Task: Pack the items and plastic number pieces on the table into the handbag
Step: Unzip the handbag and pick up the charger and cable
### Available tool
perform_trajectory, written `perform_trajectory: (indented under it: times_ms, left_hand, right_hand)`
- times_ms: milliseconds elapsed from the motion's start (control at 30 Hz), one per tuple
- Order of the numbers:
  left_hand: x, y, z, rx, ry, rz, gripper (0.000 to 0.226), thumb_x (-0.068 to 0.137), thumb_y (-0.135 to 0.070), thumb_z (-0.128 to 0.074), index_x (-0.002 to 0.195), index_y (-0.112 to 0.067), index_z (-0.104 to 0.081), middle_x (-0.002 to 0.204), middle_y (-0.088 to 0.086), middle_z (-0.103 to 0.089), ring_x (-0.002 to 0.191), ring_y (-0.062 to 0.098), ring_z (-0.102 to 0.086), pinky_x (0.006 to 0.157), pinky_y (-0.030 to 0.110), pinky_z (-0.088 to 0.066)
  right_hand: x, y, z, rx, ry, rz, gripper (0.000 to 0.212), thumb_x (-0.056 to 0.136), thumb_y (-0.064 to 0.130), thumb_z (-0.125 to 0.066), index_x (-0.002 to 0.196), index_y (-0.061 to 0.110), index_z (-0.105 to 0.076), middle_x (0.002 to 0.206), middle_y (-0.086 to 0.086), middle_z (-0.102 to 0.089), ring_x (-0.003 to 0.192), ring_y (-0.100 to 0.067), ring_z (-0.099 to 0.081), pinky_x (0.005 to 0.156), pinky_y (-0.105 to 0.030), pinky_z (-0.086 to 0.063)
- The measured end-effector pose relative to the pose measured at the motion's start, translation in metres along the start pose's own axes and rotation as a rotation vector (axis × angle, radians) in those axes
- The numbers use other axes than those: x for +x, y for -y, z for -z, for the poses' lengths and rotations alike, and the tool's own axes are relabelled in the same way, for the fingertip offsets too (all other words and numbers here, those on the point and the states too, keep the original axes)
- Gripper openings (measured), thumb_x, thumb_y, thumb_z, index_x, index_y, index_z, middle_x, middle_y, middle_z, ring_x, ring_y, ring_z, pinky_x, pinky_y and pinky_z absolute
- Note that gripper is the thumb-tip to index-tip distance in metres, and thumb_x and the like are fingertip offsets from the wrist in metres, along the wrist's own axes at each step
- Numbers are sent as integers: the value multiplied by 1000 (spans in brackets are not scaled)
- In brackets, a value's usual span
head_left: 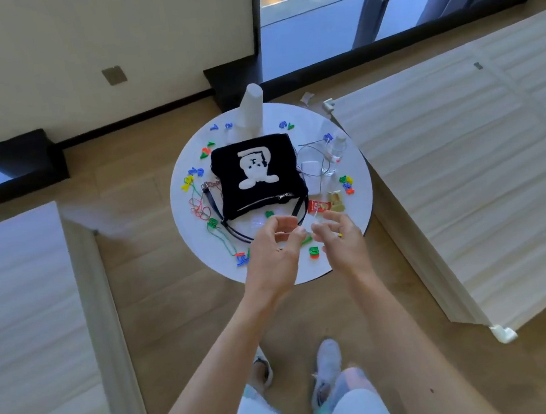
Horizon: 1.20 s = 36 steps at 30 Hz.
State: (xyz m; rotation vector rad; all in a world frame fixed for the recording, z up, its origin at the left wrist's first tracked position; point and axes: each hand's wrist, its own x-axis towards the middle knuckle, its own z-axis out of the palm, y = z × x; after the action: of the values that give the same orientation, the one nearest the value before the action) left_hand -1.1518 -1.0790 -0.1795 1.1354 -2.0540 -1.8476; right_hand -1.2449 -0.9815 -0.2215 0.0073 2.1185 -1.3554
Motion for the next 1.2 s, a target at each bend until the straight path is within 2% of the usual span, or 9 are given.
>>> perform_trajectory:
  times_ms: [100,267,400,533,667,800,900,1033,1200]
  left_hand:
    - [43,26,-12,48,10,16,19,96,-31,-59,112,-21,-63,107,-14,-65,96,-8,-59,73,12,-45]
    - [110,82,-37,98,0,39,22,96,-31,-58,114,-20,-62,108,-10,-65,96,-3,-59,69,5,-42]
    - [170,143,-62,138,-35,37,21,96,-31,-57,114,-21,-62,111,-11,-64,103,4,-59,75,12,-40]
    - [242,206,-88,224,-56,-8,20,96,-30,-57,112,-19,-63,109,-10,-65,101,6,-59,76,10,-39]
    - [313,265,-112,365,-46,-116,23,94,-27,-59,114,-16,-63,111,-4,-66,104,11,-60,88,25,-45]
    - [376,307,-121,552,-69,-212,27,92,-30,-60,117,-20,-62,114,-5,-65,103,14,-61,91,34,-50]
    - [415,337,-129,723,-105,-330,25,90,-33,-63,113,-23,-62,109,-7,-64,98,16,-62,87,40,-54]
    - [434,350,-134,925,-143,-480,19,87,-35,-65,103,-25,-63,98,-8,-61,88,18,-60,77,41,-54]
    - [449,354,-140,970,-199,-558,17,85,-36,-70,94,-23,-63,89,-4,-63,84,21,-61,74,40,-53]
  right_hand:
    - [51,-12,-14,-66,39,-1,44,94,31,-63,134,17,-54,121,-3,-63,110,-22,-65,97,-43,-53]
    - [138,-45,-35,-171,107,59,39,95,29,-61,133,19,-54,116,-2,-62,99,-10,-60,75,-22,-45]
    - [218,-83,-48,-258,126,152,42,94,32,-63,134,21,-54,114,0,-62,101,-12,-59,77,-21,-43]
    - [302,-125,-61,-355,110,284,46,91,31,-66,134,20,-54,119,-1,-59,100,-15,-62,85,-38,-55]
    - [369,-173,-73,-508,72,455,48,88,28,-68,133,22,-54,127,2,-57,111,-14,-59,85,-28,-47]
    - [415,-203,-92,-703,37,630,54,86,26,-70,136,27,-51,134,3,-48,117,-19,-55,94,-39,-50]
    - [442,-228,-101,-913,-37,788,57,83,23,-73,136,27,-51,137,3,-42,117,-25,-52,90,-43,-50]
    - [462,-240,-99,-1107,-116,946,54,81,31,-74,132,26,-55,137,1,-43,122,-24,-47,89,-35,-40]
    - [484,-245,-102,-1122,-131,1081,38,80,29,-72,116,25,-61,119,1,-52,113,-24,-51,77,-34,-38]
